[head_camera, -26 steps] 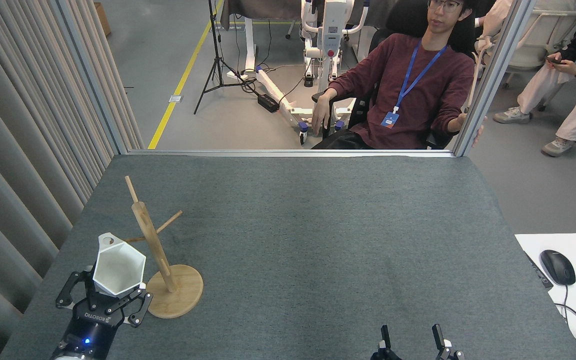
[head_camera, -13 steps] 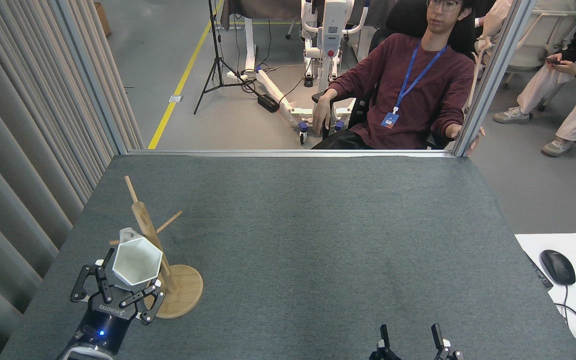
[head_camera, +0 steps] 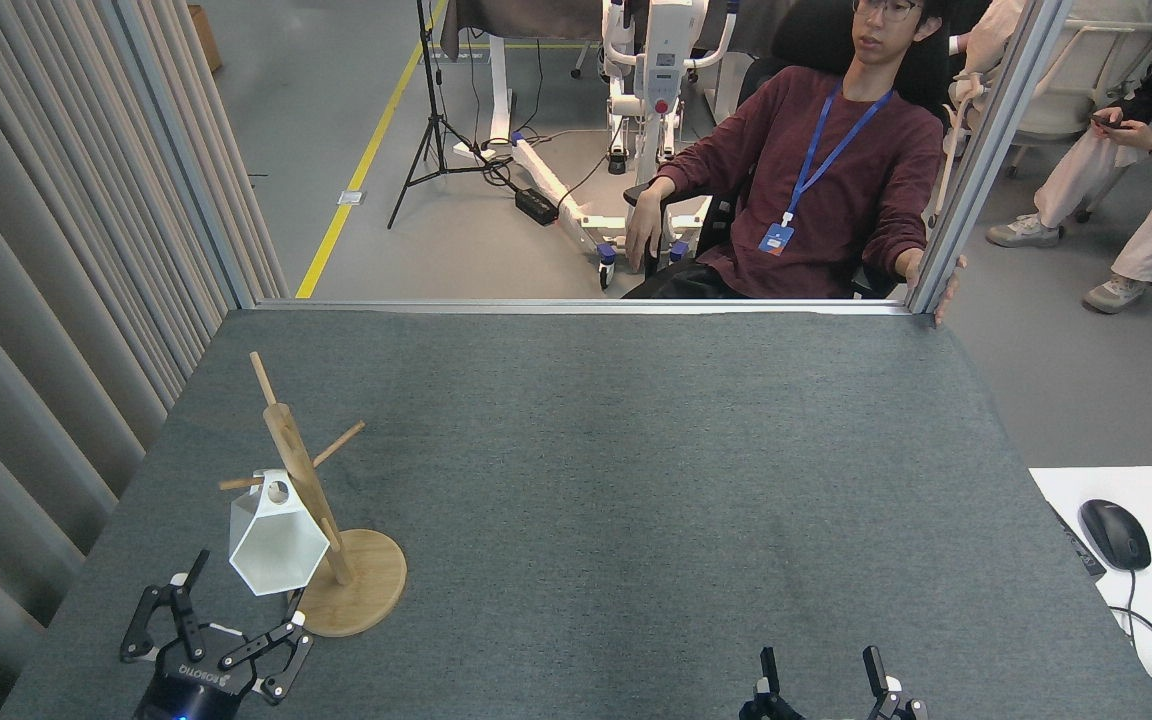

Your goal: Hang cup on storage rack

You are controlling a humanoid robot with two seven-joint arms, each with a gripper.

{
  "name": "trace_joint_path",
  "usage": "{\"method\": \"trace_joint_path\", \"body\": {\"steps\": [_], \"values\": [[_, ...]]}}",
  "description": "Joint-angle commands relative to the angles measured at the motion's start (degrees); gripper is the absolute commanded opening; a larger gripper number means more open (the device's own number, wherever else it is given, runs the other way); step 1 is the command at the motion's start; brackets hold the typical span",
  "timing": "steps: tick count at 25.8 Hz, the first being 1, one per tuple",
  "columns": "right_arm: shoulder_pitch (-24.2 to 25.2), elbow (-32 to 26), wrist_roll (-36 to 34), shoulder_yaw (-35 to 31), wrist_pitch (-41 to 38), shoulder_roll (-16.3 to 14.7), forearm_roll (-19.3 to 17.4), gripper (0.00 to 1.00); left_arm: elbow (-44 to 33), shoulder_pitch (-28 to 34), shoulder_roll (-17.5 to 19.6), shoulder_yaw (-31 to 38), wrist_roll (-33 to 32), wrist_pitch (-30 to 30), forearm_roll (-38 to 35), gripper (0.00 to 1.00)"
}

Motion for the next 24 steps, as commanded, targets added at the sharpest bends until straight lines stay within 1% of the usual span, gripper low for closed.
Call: {"method": "trace_joint_path", "body": {"steps": [1, 3, 4, 7, 8, 10, 11, 12, 14, 17, 21, 24], "values": [[-0.04, 0.06, 0.01, -0.09, -0.1, -0.46, 0.0, 0.98, -0.59, 4.3, 0.52, 1.87, 0.03, -0.34, 5.02, 1.0], [0.14, 0.06, 0.01, -0.09, -0.01, -0.46, 0.0, 0.98, -2.96, 7.29, 1.84, 2.57, -0.41, -2.01, 9.76, 1.0], [0.32, 0.06, 0.1, -0.09, -0.01, -0.2, 0.09, 0.98, -4.9, 9.31, 2.1, 2.92, -0.68, -4.29, 13.02, 1.0], [0.93, -0.03, 0.19, -0.18, 0.08, -0.11, 0.09, 0.98, -12.28, 16.25, 2.1, 4.77, -1.2, -13.79, 25.23, 1.0], [1.54, -0.03, 0.19, -0.26, 0.08, -0.2, 0.09, 0.98, -14.83, 18.44, 2.1, 5.12, -2.17, -15.89, 28.57, 1.0], [3.22, -0.47, 0.19, -0.35, -0.27, -0.29, 0.09, 0.99, -18.25, 21.26, 1.84, 5.21, -6.74, -17.04, 32.97, 1.0], [3.66, -0.64, 0.28, -0.35, -0.27, -0.38, 0.09, 0.98, -19.66, 21.87, 1.49, 5.21, -9.2, -16.95, 33.85, 1.0], [3.92, -0.64, 0.28, -0.35, -0.27, -0.38, 0.09, 0.98, -21.24, 22.14, 1.57, 5.12, -10.52, -16.86, 34.2, 1.0], [3.92, -0.64, 0.36, -0.7, -0.01, -0.55, 0.09, 0.98, -21.95, 22.23, 1.57, 4.77, -12.63, -16.25, 34.2, 1.0], [4.01, -0.82, 0.36, -1.76, -0.01, -0.9, 0.09, 0.98, -21.95, 22.23, 1.57, 3.1, -13.51, -13.26, 33.76, 1.0], [3.92, -0.82, 0.36, -2.64, -0.1, -1.08, 0.09, 0.98, -21.86, 22.58, 1.84, -4.11, -13.6, -6.14, 31.12, 1.0], [3.92, -1.17, 0.28, -2.64, -0.19, -1.17, 0.09, 0.98, -21.95, 22.67, 1.84, -5.6, -13.6, -5.08, 29.8, 1.0]]}}
